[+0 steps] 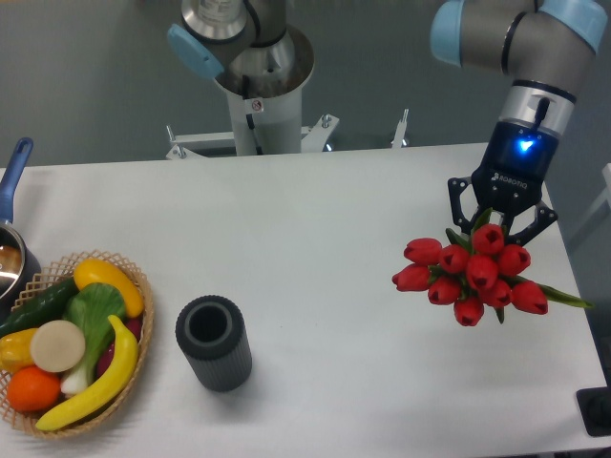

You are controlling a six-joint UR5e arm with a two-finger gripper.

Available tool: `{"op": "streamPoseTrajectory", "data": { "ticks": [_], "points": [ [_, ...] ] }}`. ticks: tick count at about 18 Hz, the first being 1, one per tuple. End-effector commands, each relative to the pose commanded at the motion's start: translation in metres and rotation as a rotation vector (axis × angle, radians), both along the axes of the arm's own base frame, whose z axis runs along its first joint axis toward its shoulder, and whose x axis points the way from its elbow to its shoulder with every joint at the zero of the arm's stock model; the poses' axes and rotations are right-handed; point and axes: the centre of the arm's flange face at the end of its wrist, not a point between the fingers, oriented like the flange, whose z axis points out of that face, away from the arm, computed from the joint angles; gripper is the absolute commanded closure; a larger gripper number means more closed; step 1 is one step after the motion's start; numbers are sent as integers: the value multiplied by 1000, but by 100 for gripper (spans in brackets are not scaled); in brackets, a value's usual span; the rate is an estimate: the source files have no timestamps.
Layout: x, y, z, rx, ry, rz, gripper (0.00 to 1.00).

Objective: Insert the flowers into the vase

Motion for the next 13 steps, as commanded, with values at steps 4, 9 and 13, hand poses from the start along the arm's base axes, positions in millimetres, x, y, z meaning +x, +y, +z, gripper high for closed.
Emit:
{"op": "streamPoseTrajectory", "data": {
  "ticks": [4,9,13],
  "points": [
    [2,-1,1,4,13,0,68],
    [2,-3,-1,10,4,2,68],
    [0,-7,3,60,-4,-3,68]
  ]
}}
